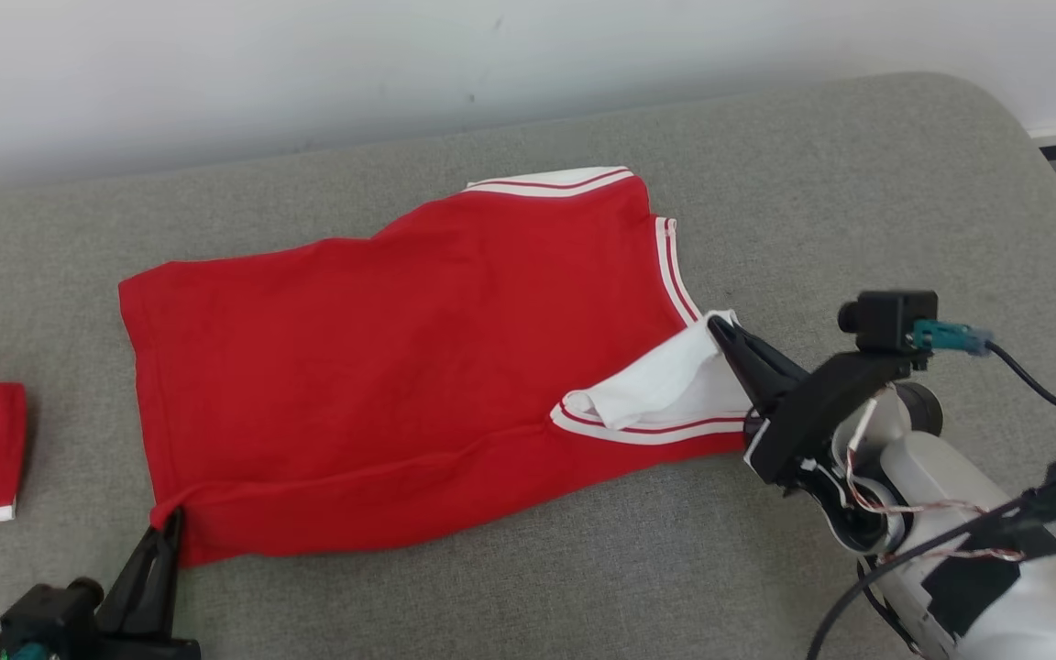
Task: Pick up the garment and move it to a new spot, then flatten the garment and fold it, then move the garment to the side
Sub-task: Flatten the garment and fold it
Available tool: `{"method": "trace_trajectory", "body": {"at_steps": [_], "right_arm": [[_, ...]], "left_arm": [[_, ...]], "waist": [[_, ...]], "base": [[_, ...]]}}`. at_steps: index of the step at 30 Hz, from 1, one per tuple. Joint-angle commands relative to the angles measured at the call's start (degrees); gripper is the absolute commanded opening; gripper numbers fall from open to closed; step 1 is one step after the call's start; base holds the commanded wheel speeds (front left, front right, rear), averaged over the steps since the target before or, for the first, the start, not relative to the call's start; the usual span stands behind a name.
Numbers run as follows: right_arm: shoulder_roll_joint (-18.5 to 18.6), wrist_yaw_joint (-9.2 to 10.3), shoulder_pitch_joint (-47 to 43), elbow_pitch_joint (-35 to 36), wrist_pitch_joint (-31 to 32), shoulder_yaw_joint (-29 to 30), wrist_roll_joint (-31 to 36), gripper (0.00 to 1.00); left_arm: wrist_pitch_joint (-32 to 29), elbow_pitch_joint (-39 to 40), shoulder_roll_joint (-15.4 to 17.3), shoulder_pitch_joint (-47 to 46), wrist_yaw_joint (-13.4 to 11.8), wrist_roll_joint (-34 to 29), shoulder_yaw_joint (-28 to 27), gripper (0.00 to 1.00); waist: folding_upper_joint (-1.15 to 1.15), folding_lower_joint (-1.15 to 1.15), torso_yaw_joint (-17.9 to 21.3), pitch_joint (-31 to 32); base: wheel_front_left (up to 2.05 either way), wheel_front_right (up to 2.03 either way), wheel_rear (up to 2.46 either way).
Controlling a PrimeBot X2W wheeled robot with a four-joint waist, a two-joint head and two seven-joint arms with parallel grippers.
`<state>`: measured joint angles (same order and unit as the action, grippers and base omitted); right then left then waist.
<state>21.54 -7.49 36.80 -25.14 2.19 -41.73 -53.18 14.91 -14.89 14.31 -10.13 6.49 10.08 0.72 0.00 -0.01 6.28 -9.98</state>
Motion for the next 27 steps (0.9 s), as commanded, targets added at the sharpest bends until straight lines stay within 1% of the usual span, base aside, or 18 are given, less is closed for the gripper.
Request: {"method": "trace_trajectory", "body": {"at_steps": [1, 3, 4, 5, 8, 15, 17, 18, 19, 20, 21, 22, 27], "right_arm": [[-0.7, 0.0, 2.0, -1.7, -0.4, -1.1, -0.5, 0.0], [-1.4, 0.0, 4.1, -4.3, -0.8, -2.3, -1.0, 0.0], [-1.4, 0.0, 4.1, -4.3, -0.8, -2.3, -1.0, 0.0], [-2.1, 0.01, 6.2, -7.0, -1.6, -3.4, -1.5, 0.0], [-3.1, 0.0, 8.8, -10.7, -2.6, -5.3, -2.0, 0.0], [-5.0, 0.0, 13.4, -16.9, -6.5, -8.8, -3.4, 0.0], [-5.1, 0.0, 14.6, -18.6, -8.0, -10.0, -2.8, 0.0], [-5.4, 0.0, 15.1, -19.4, -8.6, -10.5, -2.9, 0.15], [-5.7, 0.0, 15.5, -20.0, -9.3, -11.1, -3.1, 0.45], [-5.9, 0.0, 15.8, -20.5, -9.9, -11.5, -3.3, 0.85], [-6.1, 0.0, 16.1, -21.0, -10.5, -12.0, -3.6, 1.0], [-6.1, 0.0, 16.5, -21.5, -11.0, -12.5, -3.8, 1.0], [-5.6, 0.0, 16.4, -23.1, -13.9, -14.7, -4.9, 1.0]], "left_arm": [[0.1, -1.0, 0.6, -1.4, 0.2, -0.5, 0.3, 0.0], [0.1, -2.1, 1.1, -2.7, 0.3, -0.4, 0.7, 0.0], [0.1, -2.1, 1.1, -2.7, 0.3, -0.4, 0.7, 0.0], [0.1, -3.2, 1.4, -3.9, 0.3, -0.2, 1.0, 0.0], [0.1, -4.7, 1.8, -5.7, 0.4, -0.4, 1.6, 0.0], [0.1, -7.8, 2.4, -9.3, 0.5, -0.3, 2.5, 0.0], [0.1, -8.5, 2.5, -10.1, 0.6, -0.4, 2.6, 0.0], [0.1, -8.9, 2.6, -10.4, 0.6, -0.5, 2.7, 0.0], [0.2, -9.3, 2.6, -10.8, 0.6, -0.7, 2.8, 0.07], [0.2, -9.5, 2.6, -11.0, 0.6, -1.0, 2.8, 0.29], [0.2, -9.5, 2.6, -11.2, 0.4, -1.1, 2.9, 0.89], [0.2, -9.7, 2.5, -11.3, 0.3, -1.1, 3.0, 1.0], [0.2, -9.5, 1.7, -10.7, 0.0, -1.1, 2.5, 1.0]], "waist": [[0.0, 0.01, 0.1, -0.8], [0.0, 0.01, 0.2, -1.3], [0.0, 0.01, 0.2, -1.3], [0.0, 0.01, 0.2, -1.9], [0.0, 0.01, 0.0, -2.8], [0.0, 0.01, -0.2, -5.1], [0.0, 0.01, -0.3, -5.6], [0.0, 0.01, -0.3, -5.9], [0.0, 0.01, -0.2, -6.1], [0.0, 0.01, -0.2, -6.3], [0.0, 0.01, -0.2, -6.4], [0.0, 0.01, -0.3, -6.4], [0.0, 0.01, -0.5, -5.6]], "base": [[0.0, 0.0, 0.0], [0.0, 0.0, 0.0], [0.0, 0.0, 0.0], [0.0, 0.0, 0.0], [0.0, 0.0, 0.0], [0.0, 0.0, 0.0], [0.0, 0.0, 0.0], [0.0, 0.0, 0.0], [0.0, 0.0, 0.0], [0.0, 0.0, 0.0], [0.0, 0.0, 0.0], [0.0, 0.0, 0.0], [0.0, 0.0, 0.0]]}}
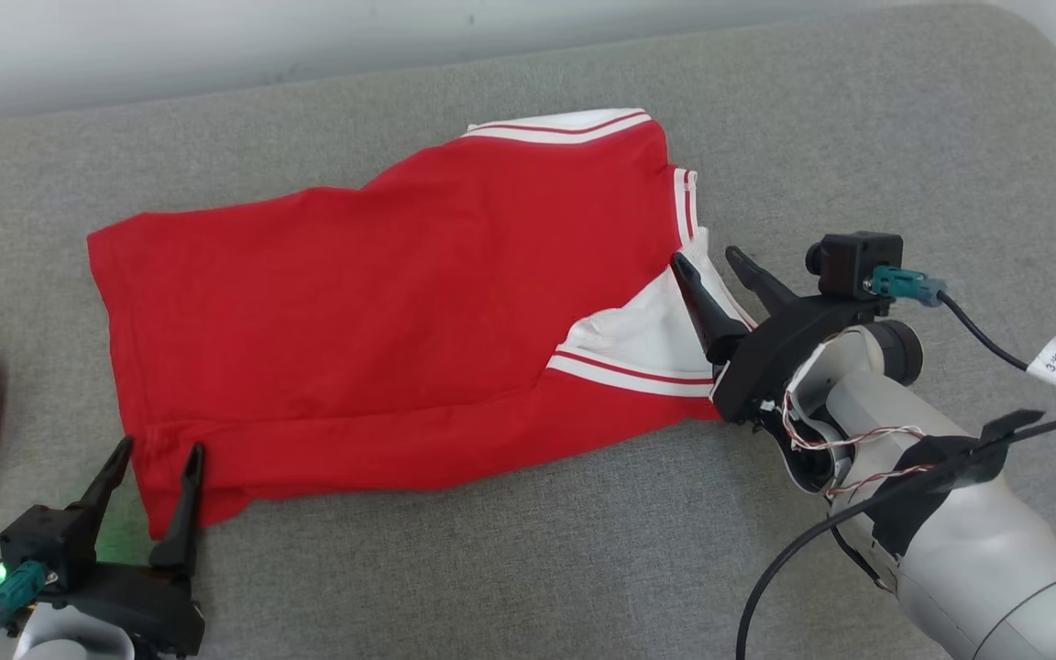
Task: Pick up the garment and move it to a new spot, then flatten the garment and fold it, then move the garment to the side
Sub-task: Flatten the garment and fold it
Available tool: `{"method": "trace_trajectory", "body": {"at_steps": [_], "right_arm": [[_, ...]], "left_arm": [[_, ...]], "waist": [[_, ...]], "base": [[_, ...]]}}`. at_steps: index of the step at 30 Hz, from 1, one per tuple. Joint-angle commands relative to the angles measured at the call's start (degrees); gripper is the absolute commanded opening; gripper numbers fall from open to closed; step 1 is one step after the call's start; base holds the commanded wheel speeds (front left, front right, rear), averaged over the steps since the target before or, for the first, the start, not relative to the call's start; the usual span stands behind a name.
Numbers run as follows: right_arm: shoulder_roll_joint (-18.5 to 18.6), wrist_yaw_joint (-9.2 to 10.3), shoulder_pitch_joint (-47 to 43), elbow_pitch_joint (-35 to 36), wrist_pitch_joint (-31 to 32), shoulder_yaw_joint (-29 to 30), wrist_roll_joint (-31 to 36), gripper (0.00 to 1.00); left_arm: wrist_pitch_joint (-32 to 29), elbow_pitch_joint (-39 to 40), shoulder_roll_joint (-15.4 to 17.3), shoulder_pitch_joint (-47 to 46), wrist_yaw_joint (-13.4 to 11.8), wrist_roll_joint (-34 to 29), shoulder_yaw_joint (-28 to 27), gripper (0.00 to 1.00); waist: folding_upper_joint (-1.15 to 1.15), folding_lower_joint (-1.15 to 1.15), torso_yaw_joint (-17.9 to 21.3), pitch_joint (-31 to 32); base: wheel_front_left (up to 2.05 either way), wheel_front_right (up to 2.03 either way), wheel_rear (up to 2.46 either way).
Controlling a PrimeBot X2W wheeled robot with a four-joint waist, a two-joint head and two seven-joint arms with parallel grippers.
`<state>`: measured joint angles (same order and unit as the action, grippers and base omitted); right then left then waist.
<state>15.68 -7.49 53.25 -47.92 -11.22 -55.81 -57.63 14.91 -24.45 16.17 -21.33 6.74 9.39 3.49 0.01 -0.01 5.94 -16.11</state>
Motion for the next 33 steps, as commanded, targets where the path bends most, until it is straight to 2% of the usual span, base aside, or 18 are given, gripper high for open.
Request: {"method": "trace_trajectory", "body": {"at_steps": [1, 9, 15, 26, 33], "right_arm": [[0.4, 0.0, -0.2, -0.5, -1.0, -1.1, -0.5, 1.0], [2.5, 0.01, -2.6, -0.1, -3.9, -2.6, 0.8, 1.0], [4.3, 0.0, -5.8, 2.4, -4.0, 0.3, 3.1, 1.0], [5.7, 0.0, -13.7, 5.3, -4.1, 6.0, 9.4, 1.0], [4.6, 0.0, -16.6, 5.1, -4.1, 8.0, 11.4, 1.0]], "left_arm": [[0.2, 0.4, -0.4, 1.0, -0.4, -0.2, -0.6, 1.0], [0.2, 6.1, -2.9, 7.0, -2.3, 0.0, -2.8, 1.0], [0.2, 9.4, -4.3, 11.3, -2.6, 0.0, -4.0, 1.0], [0.2, 9.0, -5.7, 13.3, -2.0, 0.2, -5.2, 1.0], [0.2, 7.3, -5.8, 12.1, -1.6, -0.2, -5.9, 1.0]], "waist": [[-0.01, 0.01, -0.1, 0.8], [-0.01, 0.01, -0.7, 3.6], [-0.01, 0.01, -1.1, 4.7], [-0.01, 0.01, -0.7, 5.1], [-0.01, 0.01, 0.0, 4.3]], "base": [[0.0, 0.0, 0.0], [0.0, 0.0, 0.0], [0.0, 0.0, 0.0], [0.0, 0.0, 0.0], [0.0, 0.0, 0.0]]}}
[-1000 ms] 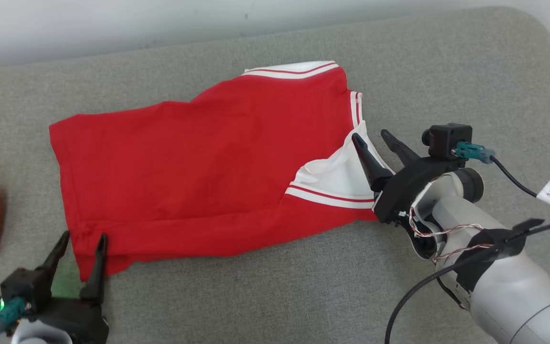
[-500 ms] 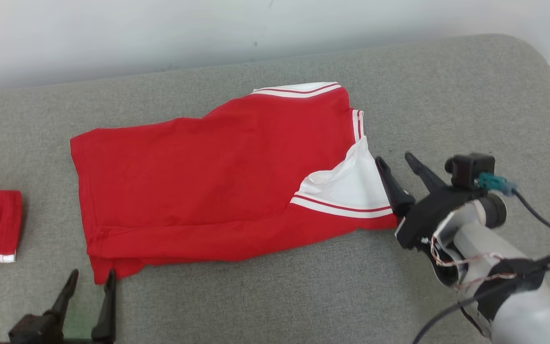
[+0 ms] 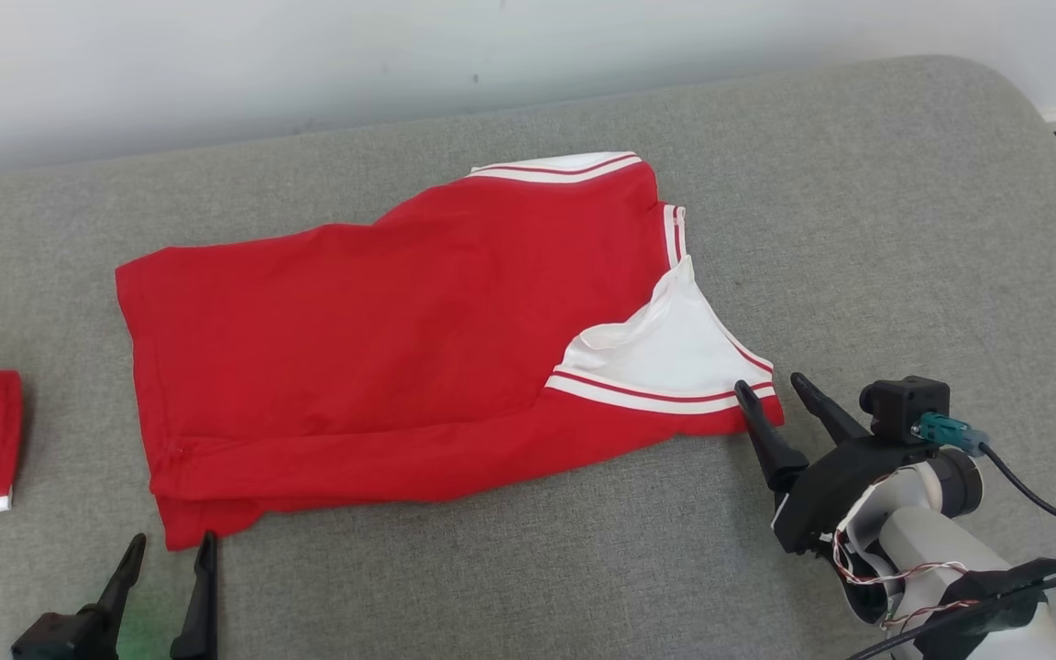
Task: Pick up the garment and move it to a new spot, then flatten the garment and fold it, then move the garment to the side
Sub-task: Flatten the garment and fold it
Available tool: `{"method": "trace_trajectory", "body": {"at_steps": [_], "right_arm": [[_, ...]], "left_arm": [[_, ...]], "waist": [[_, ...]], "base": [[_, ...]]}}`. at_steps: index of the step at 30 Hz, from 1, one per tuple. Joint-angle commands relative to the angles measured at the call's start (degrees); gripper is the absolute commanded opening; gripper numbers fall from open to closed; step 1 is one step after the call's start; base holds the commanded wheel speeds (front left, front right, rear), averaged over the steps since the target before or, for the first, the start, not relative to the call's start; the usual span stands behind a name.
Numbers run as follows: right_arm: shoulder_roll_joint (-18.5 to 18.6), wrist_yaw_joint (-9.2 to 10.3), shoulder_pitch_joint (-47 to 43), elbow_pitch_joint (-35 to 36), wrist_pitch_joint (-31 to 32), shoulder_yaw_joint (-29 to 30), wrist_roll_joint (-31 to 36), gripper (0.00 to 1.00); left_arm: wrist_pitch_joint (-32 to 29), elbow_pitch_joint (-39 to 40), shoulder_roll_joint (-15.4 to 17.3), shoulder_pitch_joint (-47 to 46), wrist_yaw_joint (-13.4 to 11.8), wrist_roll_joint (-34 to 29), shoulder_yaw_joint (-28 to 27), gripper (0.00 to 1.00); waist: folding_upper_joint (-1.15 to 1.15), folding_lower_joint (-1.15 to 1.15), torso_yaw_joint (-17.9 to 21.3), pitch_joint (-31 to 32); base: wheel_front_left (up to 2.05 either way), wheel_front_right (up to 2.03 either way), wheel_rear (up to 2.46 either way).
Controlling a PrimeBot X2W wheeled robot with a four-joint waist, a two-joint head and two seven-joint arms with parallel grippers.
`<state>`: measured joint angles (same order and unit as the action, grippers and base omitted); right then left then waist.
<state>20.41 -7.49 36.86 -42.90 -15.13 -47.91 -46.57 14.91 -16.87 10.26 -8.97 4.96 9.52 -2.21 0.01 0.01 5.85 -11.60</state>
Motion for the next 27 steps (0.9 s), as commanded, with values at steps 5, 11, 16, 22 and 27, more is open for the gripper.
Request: {"method": "trace_trajectory", "body": {"at_steps": [5, 11, 16, 22, 27], "right_arm": [[-1.4, 0.01, 0.1, -1.8, -0.2, 0.2, 1.6, 1.0], [-2.9, 0.01, 1.2, -4.1, -0.2, 0.1, 2.3, 0.45], [-3.5, 0.01, 1.6, -4.9, -0.1, -0.5, 2.0, 0.0], [-3.0, 0.01, 1.8, -4.7, -0.1, -0.2, 1.6, 0.0], [-1.7, 0.01, 0.0, -2.8, -0.2, 1.9, 1.4, 0.0]], "left_arm": [[0.2, -2.4, 0.0, -1.8, 0.5, -0.4, -0.3, 1.0], [0.2, -5.6, -0.1, -3.8, 1.1, 0.2, -0.6, 1.0], [0.1, -7.1, -0.1, -4.8, 1.6, 0.1, -0.7, 0.0], [0.1, -6.7, -0.3, -4.7, 2.0, 0.0, -0.7, 0.0], [0.2, -4.5, -1.4, -2.2, 2.1, -0.4, -1.4, 0.0]], "waist": [[-0.01, -0.01, 0.3, -1.2], [-0.01, -0.01, 0.1, -2.1], [-0.01, -0.01, 0.1, -2.4], [-0.01, -0.01, -0.1, -2.1], [-0.01, -0.01, -0.5, -0.4]], "base": [[0.0, 0.0, 0.0], [0.0, 0.0, 0.0], [0.0, 0.0, 0.0], [0.0, 0.0, 0.0], [0.0, 0.0, 0.0]]}}
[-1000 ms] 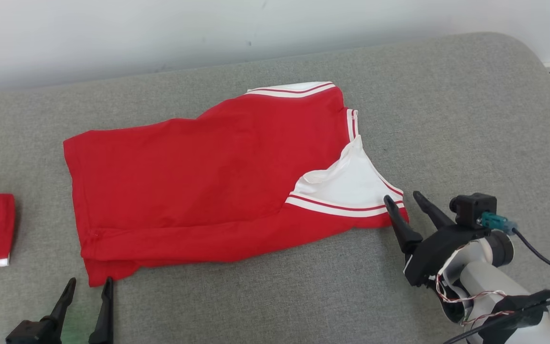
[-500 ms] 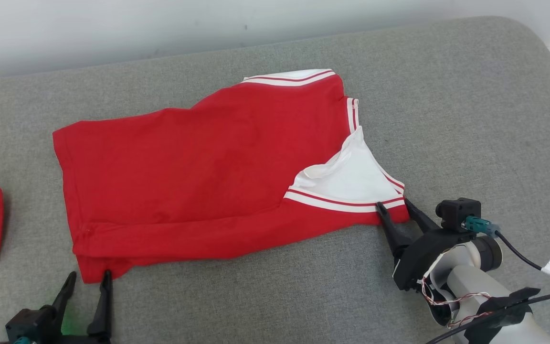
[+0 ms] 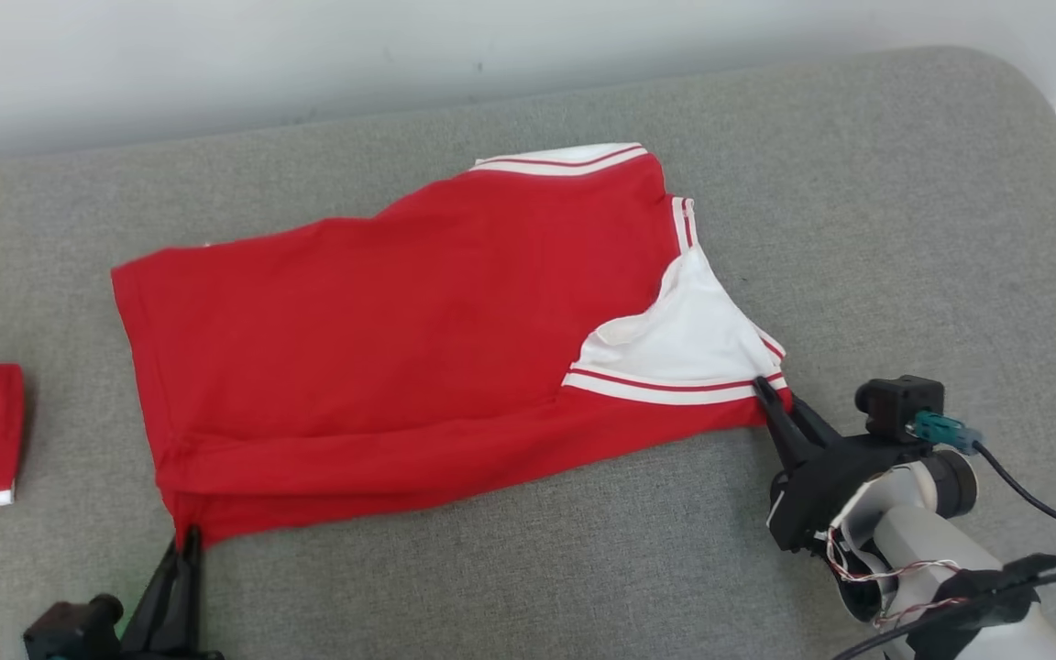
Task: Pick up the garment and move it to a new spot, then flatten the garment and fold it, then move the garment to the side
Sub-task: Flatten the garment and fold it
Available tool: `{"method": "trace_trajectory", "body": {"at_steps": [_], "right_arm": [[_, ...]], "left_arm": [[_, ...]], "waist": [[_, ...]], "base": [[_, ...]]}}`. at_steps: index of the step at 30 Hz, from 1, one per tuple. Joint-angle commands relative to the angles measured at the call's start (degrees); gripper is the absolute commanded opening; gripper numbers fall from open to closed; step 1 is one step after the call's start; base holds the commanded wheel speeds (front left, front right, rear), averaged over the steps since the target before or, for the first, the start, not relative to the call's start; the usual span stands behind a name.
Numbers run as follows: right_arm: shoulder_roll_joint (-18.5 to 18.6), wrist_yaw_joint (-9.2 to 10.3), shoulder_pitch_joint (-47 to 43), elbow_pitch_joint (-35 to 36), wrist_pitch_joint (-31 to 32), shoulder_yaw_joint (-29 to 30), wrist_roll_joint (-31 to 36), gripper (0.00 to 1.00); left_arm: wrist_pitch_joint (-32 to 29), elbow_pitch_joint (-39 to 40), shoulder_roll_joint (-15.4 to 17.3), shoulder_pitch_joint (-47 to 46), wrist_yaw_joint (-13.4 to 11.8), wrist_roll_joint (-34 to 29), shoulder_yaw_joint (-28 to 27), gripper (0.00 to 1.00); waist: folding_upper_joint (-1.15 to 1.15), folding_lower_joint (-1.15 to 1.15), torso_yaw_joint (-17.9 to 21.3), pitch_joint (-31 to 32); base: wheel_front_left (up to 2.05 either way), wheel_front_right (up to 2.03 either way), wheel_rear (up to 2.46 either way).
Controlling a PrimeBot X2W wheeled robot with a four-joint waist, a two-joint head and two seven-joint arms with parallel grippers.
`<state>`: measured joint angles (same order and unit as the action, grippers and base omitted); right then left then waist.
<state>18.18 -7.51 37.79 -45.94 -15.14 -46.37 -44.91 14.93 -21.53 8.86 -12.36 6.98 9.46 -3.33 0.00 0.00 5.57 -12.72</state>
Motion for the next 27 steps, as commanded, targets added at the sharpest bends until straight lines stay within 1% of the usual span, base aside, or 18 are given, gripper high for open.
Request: {"method": "trace_trajectory", "body": {"at_steps": [1, 6, 13, 18, 27], "right_arm": [[0.8, 0.04, -1.4, 0.8, -0.1, 1.0, -0.2, 0.0], [2.2, 0.05, -4.1, 2.9, -0.1, 3.1, 0.1, 0.0], [5.4, 0.05, -12.3, 7.5, 0.5, 6.0, -0.9, 0.0], [7.8, 0.06, -17.8, 12.7, 3.5, 7.2, -2.6, 0.0], [9.4, 0.05, -28.4, 23.6, 11.4, 8.5, -5.7, 0.0]], "left_arm": [[0.2, 0.7, -0.3, 1.8, 0.1, -0.5, -0.4, 0.0], [0.2, 2.8, -1.1, 4.7, 0.2, -0.2, -1.2, 0.0], [0.2, 5.8, -3.3, 11.4, -0.6, 0.4, -2.3, 0.0], [0.2, 6.2, -4.1, 14.4, -1.0, 0.8, -3.4, 0.0], [0.2, 7.2, -4.7, 16.8, -2.3, 0.6, -4.5, 0.0]], "waist": [[0.0, 0.0, -0.4, 1.2], [0.0, 0.0, -0.7, 3.0], [0.0, 0.0, -0.8, 6.8], [0.0, 0.0, -0.4, 7.9], [0.0, 0.0, -0.5, 8.9]], "base": [[0.0, 0.0, 0.0], [0.0, 0.0, 0.0], [0.0, 0.0, 0.0], [0.0, 0.0, 0.0], [0.0, 0.0, 0.0]]}}
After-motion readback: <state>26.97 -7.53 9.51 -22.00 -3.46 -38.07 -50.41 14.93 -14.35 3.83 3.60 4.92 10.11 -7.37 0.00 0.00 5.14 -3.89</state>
